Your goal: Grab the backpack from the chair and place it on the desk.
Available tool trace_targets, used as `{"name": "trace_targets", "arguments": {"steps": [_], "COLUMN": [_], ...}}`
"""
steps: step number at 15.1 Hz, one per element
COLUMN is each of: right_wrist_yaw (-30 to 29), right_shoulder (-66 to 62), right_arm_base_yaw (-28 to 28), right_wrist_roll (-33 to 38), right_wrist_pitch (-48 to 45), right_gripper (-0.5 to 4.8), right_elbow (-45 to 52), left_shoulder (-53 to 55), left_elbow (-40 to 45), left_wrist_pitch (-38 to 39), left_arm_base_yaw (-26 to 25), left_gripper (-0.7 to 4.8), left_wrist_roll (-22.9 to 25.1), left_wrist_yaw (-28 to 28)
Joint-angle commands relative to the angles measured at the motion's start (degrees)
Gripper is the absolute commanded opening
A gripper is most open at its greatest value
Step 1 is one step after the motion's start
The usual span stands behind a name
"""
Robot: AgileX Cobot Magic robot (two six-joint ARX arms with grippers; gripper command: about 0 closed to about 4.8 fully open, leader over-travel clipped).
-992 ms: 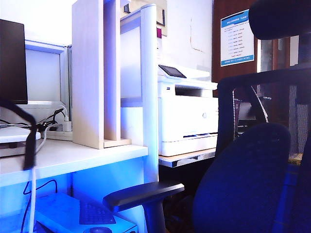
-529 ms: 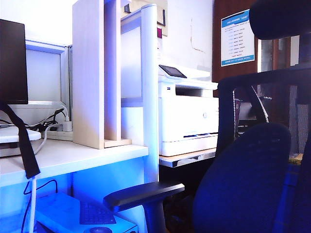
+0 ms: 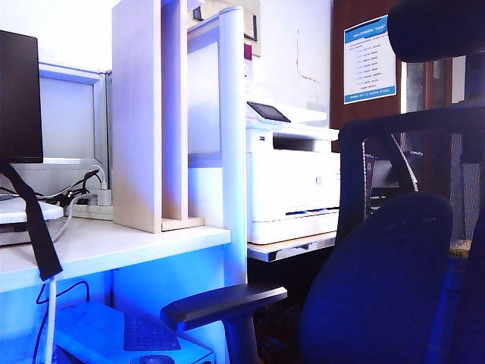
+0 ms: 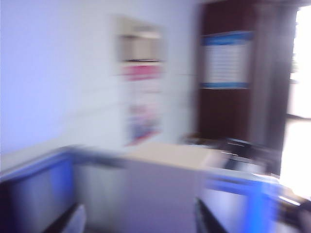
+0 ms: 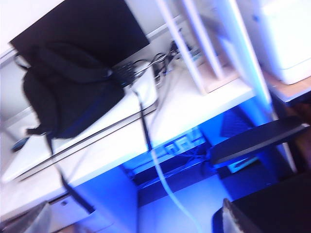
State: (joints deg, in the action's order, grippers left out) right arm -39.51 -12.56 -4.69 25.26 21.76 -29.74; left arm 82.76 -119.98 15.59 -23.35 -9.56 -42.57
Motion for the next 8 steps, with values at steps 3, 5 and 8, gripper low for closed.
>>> {"name": "trace_targets", "arguments": {"steps": [3, 5, 8], "right_wrist_yaw": [-2.6, -2.6, -0.8], "right_shoulder": [1.8, 3.5, 6.7], "right_arm_base_yaw": [0.0, 0.1, 0.1], "right_wrist_roll": [-0.2, -0.2, -3.1], "right_wrist_pitch": [-2.1, -2.3, -1.4], "right_gripper": [4.49, 4.48, 3.63], "right_elbow": [-0.6, -0.6, -0.6], "left_shoulder": [-12.4, -22.3, -44.0], "left_elbow": [2.6, 10.9, 32.2], "left_wrist_pitch": [21.7, 21.5, 21.0], "left_arm_base_yaw": [13.0, 14.3, 14.3], "left_gripper": [3.07, 2.03, 1.6], "left_wrist_roll": [18.2, 18.6, 14.8], "left_wrist_yaw": [8.0, 7.8, 7.8]}}
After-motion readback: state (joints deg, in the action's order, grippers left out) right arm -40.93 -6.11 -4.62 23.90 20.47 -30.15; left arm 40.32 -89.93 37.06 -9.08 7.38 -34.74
